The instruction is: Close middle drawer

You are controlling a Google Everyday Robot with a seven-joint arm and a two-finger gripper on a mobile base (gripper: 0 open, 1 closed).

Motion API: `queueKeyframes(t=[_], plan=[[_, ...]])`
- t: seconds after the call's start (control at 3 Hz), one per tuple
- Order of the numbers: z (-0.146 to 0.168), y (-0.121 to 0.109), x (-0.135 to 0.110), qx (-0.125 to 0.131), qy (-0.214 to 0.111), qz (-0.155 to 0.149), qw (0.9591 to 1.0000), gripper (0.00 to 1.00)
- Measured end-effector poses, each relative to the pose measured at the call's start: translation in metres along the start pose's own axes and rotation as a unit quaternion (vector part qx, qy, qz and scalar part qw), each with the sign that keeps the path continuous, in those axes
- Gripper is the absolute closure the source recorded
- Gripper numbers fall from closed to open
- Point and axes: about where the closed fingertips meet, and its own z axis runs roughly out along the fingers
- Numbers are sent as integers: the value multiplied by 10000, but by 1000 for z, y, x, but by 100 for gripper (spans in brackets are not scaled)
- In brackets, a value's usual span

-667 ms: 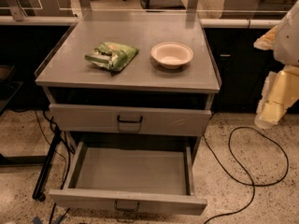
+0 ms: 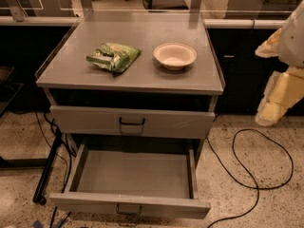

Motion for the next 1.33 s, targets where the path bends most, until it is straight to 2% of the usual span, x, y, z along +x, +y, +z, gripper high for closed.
queueKeyframes(t=[1.0, 1.33], plan=[[0, 0, 0, 1, 0, 0, 10000, 87], [0, 0, 0, 1, 0, 0, 10000, 100]])
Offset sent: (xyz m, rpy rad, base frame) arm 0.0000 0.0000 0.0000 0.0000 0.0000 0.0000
